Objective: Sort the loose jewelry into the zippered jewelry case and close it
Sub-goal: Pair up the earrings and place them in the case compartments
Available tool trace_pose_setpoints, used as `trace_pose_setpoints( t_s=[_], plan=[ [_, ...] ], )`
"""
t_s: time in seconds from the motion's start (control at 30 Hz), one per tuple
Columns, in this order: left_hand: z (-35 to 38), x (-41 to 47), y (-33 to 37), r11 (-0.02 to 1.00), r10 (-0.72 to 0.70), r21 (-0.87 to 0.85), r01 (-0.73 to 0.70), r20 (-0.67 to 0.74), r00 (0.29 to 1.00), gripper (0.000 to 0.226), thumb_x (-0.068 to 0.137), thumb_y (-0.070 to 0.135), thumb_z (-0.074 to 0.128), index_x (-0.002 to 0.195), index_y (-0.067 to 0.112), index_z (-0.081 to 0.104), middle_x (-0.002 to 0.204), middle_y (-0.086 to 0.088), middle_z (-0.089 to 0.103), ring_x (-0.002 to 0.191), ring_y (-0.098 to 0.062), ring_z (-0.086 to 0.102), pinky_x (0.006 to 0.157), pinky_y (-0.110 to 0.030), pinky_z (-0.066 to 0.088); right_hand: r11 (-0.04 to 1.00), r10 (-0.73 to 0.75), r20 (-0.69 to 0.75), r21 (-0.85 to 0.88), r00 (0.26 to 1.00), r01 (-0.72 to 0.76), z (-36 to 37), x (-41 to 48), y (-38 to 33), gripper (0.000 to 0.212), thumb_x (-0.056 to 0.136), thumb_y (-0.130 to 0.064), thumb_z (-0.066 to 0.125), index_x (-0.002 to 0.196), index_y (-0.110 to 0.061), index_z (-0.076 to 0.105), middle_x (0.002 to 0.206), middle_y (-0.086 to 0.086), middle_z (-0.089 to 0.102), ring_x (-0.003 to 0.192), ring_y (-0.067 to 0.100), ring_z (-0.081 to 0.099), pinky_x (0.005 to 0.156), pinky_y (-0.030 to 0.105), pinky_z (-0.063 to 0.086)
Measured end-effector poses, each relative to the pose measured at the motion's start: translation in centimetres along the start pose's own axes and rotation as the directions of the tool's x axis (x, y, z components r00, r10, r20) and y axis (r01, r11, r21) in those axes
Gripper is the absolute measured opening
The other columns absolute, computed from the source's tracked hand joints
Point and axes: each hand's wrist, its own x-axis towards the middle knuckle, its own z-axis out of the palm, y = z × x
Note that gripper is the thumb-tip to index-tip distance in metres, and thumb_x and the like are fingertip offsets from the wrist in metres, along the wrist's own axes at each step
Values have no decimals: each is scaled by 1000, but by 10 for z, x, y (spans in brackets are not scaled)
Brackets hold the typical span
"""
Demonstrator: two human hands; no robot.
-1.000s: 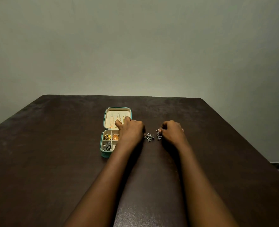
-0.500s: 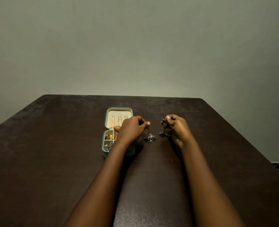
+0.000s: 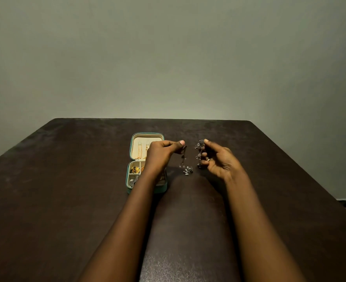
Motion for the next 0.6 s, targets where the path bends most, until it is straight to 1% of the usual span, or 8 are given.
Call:
trace_pose_setpoints(
  t_s=[0.07,0.13,0.2,0.27,0.3,0.47,0.53,0.6],
  plan=[
    [-1,-2,3,999,-8,-48,8,2,1000,16,82,30,68,74,16,72,78,0,72,78,-4,64,80,-26,44,1000,0,-4,5,1000,0,2,0,1,21,90,-11,54,70,-7,55,59,4,54,40,7,44,37,15,26],
    [-1,-4,6,993,-29,-113,29,3,1000,19,83,31,66,72,17,70,73,3,69,59,5,55,61,-22,38,1000,6,12,-5,1000,-6,3,0,2,23,91,-12,53,69,-8,55,55,3,56,39,7,43,37,15,25],
    [0,-5,8,983,-78,-164,79,10,997,20,85,31,64,68,20,66,67,6,65,52,-1,43,50,-22,26,999,10,50,-32,999,-8,5,-1,2,23,92,-15,51,70,-11,53,56,2,52,42,8,42,38,17,24],
    [0,-5,8,971,-105,-214,106,16,994,23,85,32,63,66,19,64,64,8,63,55,-7,34,48,-22,20,998,2,72,-63,997,2,5,-1,1,24,93,-16,50,69,-13,49,58,1,47,45,9,40,42,20,23],
    [-1,-5,9,967,-108,-232,110,19,994,24,86,33,63,67,19,63,65,7,62,56,-8,34,49,-23,20,997,-2,70,-76,998,8,6,-1,1,24,93,-17,50,70,-13,49,58,0,47,47,9,40,43,21,23],
    [-1,-6,9,967,-100,-231,106,36,994,22,87,36,61,69,24,64,75,6,63,69,-11,45,57,-27,26,994,-6,8,-109,1000,7,10,-6,2,18,90,-18,56,72,-20,56,63,-4,58,59,11,48,52,25,29],
    [0,-7,9,968,-94,-228,100,40,995,21,87,36,61,70,24,64,79,7,62,71,-11,44,59,-28,27,996,-5,0,-89,1000,5,12,-7,1,18,90,-17,56,72,-19,57,63,-5,59,58,9,50,54,26,30],
    [0,-7,8,969,-83,-228,91,45,996,20,87,36,61,71,25,64,83,7,62,72,-11,44,59,-27,28,998,-4,4,-59,1000,5,14,-8,-1,17,89,-16,56,72,-17,57,56,-7,61,54,6,53,54,26,31]
  ],
)
